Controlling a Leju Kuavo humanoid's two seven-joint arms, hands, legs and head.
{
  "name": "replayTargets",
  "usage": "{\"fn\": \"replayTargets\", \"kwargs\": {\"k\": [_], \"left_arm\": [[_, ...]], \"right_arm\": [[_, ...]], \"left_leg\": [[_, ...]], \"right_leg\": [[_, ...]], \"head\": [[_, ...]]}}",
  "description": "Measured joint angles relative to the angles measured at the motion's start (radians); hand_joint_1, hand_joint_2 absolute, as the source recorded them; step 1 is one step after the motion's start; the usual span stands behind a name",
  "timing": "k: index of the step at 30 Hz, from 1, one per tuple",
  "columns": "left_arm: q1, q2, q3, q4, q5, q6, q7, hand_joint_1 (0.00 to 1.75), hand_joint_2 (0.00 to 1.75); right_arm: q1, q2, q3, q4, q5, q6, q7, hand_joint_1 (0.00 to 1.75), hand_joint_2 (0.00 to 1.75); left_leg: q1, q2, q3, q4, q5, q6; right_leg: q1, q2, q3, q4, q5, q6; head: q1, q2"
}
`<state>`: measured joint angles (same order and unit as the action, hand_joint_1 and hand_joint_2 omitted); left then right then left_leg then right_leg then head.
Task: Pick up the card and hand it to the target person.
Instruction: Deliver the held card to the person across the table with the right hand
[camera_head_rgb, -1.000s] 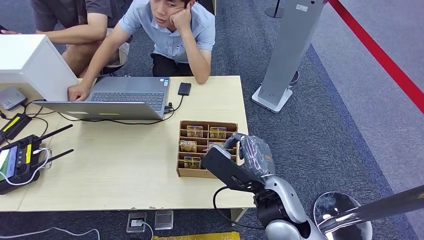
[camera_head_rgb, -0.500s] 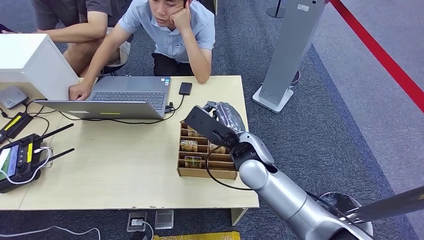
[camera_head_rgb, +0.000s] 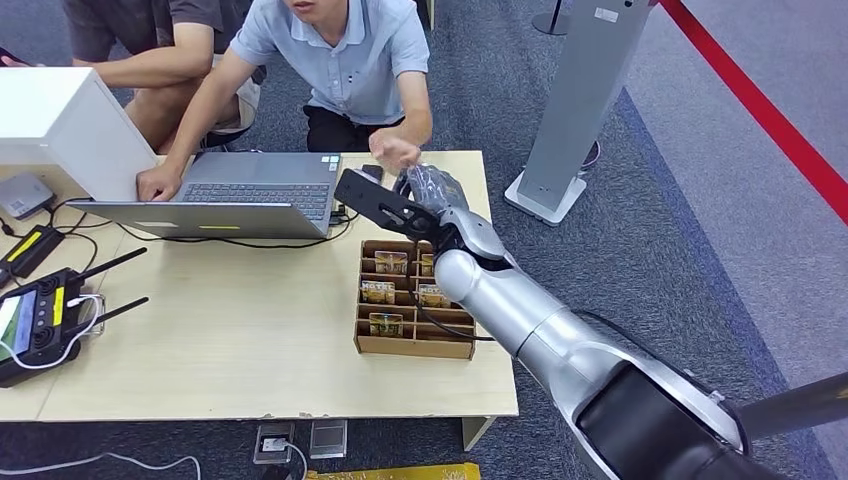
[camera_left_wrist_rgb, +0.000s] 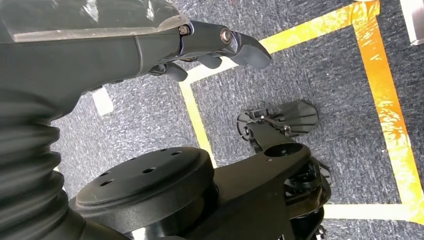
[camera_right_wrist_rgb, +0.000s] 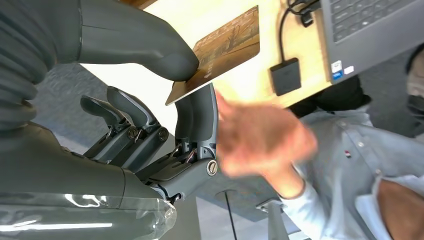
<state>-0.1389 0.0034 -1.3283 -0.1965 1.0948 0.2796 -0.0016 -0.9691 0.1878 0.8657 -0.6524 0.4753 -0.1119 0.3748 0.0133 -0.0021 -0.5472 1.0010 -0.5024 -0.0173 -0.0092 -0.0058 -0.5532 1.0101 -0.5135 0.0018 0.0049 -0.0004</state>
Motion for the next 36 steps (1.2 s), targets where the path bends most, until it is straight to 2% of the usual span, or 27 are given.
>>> {"fn": "replayTargets", "kwargs": {"k": [13, 17, 22, 32, 36], "left_arm": [[-0.003, 0.0, 0.0, 0.0, -0.009, -0.007, -0.01, 0.0, 1.75], [-0.006, 0.0, 0.0, 0.0, -0.012, -0.018, -0.011, 0.0, 1.75], [-0.007, 0.0, 0.0, 0.0, -0.016, -0.044, -0.015, 0.0, 1.75], [-0.005, 0.0, 0.0, 0.0, -0.004, -0.025, -0.016, 0.0, 1.75], [-0.002, 0.0, 0.0, 0.0, 0.002, -0.018, -0.014, 0.0, 1.75]], "right_arm": [[-0.056, 0.043, 0.045, 0.125, 0.006, -0.031, 0.012, 1.75, 1.75], [-0.063, 0.045, 0.05, 0.141, 0.004, -0.047, 0.012, 0.0, 1.75], [-0.067, 0.045, 0.055, 0.16, -0.004, -0.057, 0.004, 0.0, 1.75], [-0.076, 0.049, 0.068, 0.191, -0.03, -0.066, -0.033, 0.0, 1.75], [-0.077, 0.047, 0.069, 0.188, -0.085, -0.063, -0.079, 0.0, 1.75]], "left_leg": [[0.0, 0.0, 0.001, 0.0, 0.0, 0.0], [0.0, 0.0, 0.001, 0.0, 0.0, 0.0], [0.0, 0.0, 0.001, 0.0, 0.0, 0.0], [0.0, 0.0, 0.001, 0.0, 0.0, 0.0], [0.0, 0.0, 0.001, 0.0, 0.0, 0.0]], "right_leg": [[0.0, 0.0, 0.0, 0.0, 0.0, 0.0], [0.0, 0.0, 0.0, 0.0, 0.0, 0.0], [0.0, 0.001, 0.0, 0.0, 0.0, 0.0], [0.0, 0.001, 0.0, 0.0, 0.0, 0.0], [0.0, 0.001, 0.0, 0.0, 0.0, 0.0]], "head": [[0.0, 0.0], [0.0, 0.0], [0.0, 0.0], [0.0, 0.0], [0.001, 0.0]]}}
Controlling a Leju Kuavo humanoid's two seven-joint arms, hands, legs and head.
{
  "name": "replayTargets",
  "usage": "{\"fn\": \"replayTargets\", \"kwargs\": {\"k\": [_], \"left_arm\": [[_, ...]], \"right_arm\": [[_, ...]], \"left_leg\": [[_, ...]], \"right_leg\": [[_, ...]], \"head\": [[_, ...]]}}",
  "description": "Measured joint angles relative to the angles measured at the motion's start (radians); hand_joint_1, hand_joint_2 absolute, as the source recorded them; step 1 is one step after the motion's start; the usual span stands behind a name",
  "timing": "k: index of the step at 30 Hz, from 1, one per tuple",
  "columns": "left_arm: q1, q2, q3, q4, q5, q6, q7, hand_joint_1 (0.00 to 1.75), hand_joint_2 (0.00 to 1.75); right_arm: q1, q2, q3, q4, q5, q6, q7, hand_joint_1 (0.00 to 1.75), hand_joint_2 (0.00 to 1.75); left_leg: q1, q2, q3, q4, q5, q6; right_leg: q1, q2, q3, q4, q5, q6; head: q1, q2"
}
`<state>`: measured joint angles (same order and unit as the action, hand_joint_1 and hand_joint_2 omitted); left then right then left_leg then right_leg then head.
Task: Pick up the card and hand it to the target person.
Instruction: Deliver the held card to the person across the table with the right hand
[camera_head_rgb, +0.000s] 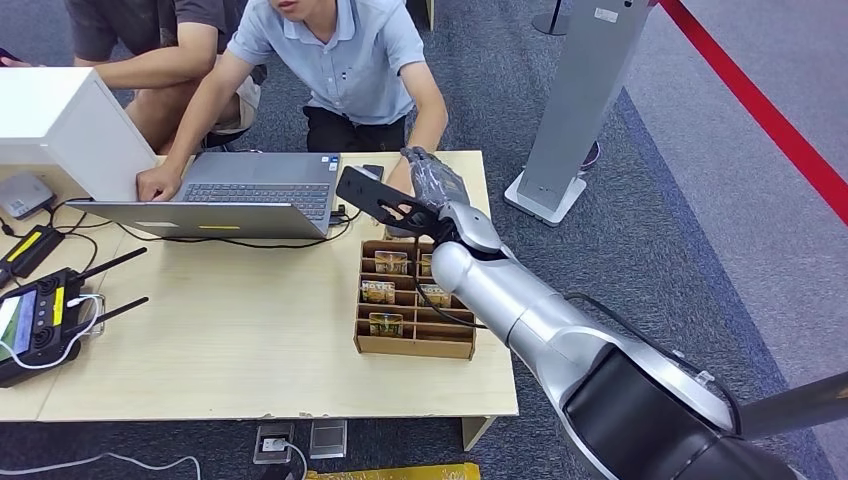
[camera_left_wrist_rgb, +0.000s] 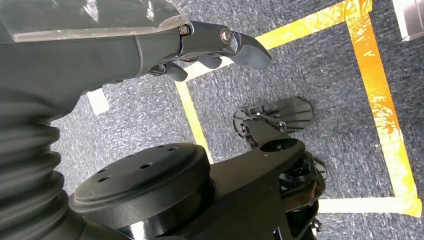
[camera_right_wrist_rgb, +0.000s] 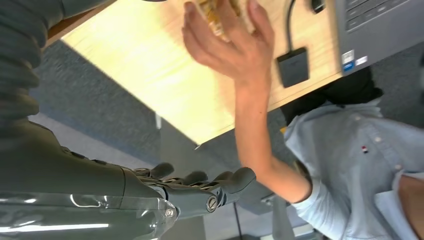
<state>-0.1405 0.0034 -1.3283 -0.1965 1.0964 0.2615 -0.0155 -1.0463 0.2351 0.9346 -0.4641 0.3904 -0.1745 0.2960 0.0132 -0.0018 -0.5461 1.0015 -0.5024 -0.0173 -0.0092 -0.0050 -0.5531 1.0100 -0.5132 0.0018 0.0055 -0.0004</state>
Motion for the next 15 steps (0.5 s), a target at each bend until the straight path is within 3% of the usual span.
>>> {"fn": "replayTargets", "kwargs": {"k": [4, 6, 11, 15], "left_arm": [[0.01, 0.0, 0.0, 0.0, 0.006, 0.002, 0.005, 0.0, 1.75], [0.016, 0.002, 0.0, 0.0, 0.012, 0.002, 0.005, 0.0, 1.75], [0.03, 0.01, 0.0, 0.001, 0.027, 0.006, 0.001, 0.0, 1.75], [0.036, 0.015, 0.0, 0.001, 0.035, 0.01, -0.016, 0.0, 1.75]], "right_arm": [[0.023, -0.031, -0.021, -0.084, -0.153, 0.022, -0.076, 0.0, 1.75], [0.06, -0.067, -0.038, -0.183, -0.206, 0.009, -0.054, 0.0, 1.75], [0.223, -0.201, -0.108, -0.554, -0.215, -0.071, 0.054, 0.0, 1.75], [0.395, -0.304, -0.186, -0.859, -0.2, -0.087, 0.007, 0.0, 1.75]], "left_leg": [[0.0, 0.0, 0.001, 0.0, 0.0, 0.0], [0.0, 0.0, 0.001, 0.0, 0.0, 0.0], [0.0, 0.0, 0.002, 0.001, -0.001, 0.0], [0.0, 0.0, 0.002, 0.001, -0.001, 0.001]], "right_leg": [[0.0, 0.0, 0.0, 0.0, 0.0, 0.0], [0.0, 0.0, 0.0, -0.001, 0.0, 0.0], [0.0, 0.0, 0.001, -0.002, 0.0, 0.0], [0.0, 0.0, 0.001, -0.002, 0.0, 0.0]], "head": [[-0.001, 0.0], [-0.001, 0.0], [0.0, 0.0], [0.001, 0.0]]}}
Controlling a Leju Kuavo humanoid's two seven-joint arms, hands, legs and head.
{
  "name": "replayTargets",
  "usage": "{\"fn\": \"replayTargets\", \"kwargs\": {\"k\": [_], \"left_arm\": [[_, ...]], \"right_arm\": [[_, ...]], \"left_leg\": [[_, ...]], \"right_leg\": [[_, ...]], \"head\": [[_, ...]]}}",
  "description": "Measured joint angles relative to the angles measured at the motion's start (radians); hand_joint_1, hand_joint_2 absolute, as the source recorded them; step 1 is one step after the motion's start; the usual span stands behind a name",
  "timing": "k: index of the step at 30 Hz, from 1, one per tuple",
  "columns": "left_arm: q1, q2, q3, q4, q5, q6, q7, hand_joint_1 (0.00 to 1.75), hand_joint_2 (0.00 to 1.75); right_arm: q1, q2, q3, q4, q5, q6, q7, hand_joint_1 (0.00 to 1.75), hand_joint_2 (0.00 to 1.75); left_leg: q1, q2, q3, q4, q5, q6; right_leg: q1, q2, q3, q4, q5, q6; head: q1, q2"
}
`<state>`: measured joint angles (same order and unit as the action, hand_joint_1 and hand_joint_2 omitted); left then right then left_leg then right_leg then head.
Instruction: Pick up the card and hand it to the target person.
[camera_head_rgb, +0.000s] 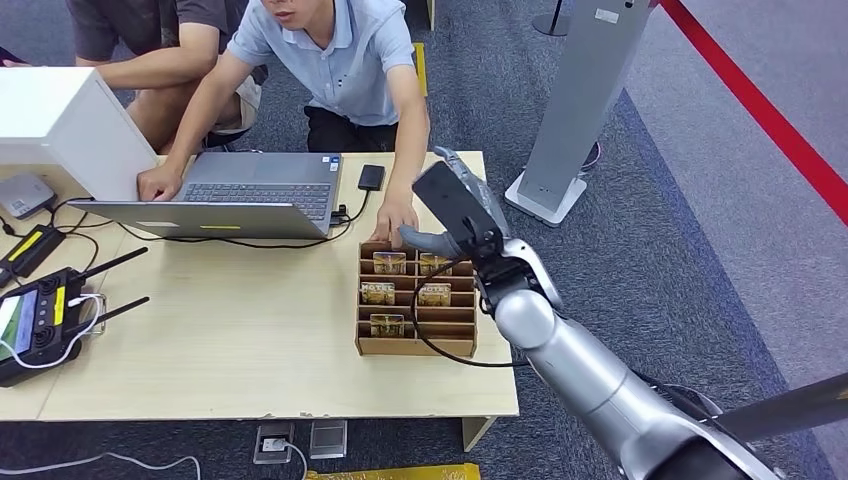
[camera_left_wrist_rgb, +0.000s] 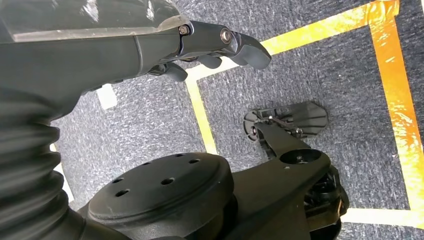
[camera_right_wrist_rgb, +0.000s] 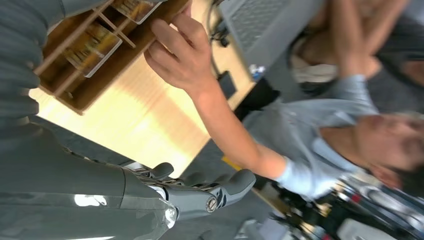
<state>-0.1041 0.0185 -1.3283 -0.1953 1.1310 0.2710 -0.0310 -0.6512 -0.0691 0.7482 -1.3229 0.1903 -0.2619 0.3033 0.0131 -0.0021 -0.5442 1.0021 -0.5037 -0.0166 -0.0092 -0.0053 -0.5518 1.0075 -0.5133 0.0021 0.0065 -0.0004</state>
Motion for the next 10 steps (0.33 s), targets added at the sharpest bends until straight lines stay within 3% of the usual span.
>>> {"fn": "replayTargets", "kwargs": {"k": [6, 10], "left_arm": [[0.003, 0.002, 0.003, 0.0, 0.016, 0.006, -0.009, 0.0, 1.75], [0.003, 0.002, 0.006, 0.0, 0.027, 0.013, -0.004, 0.0, 1.75]], "right_arm": [[0.262, -0.093, -0.105, -0.321, 0.043, 0.023, -0.149, 0.0, 1.75], [0.395, -0.122, -0.13, -0.418, 0.053, 0.049, -0.182, 0.0, 1.75]], "left_leg": [[0.0, 0.001, 0.0, 0.0, -0.001, 0.0], [0.0, 0.001, 0.0, 0.0, -0.001, 0.0]], "right_leg": [[0.0, 0.001, 0.0, 0.0, 0.0, 0.0], [0.0, 0.001, 0.0, 0.0, 0.0, 0.0]], "head": [[-0.001, 0.0], [-0.002, 0.0]]}}
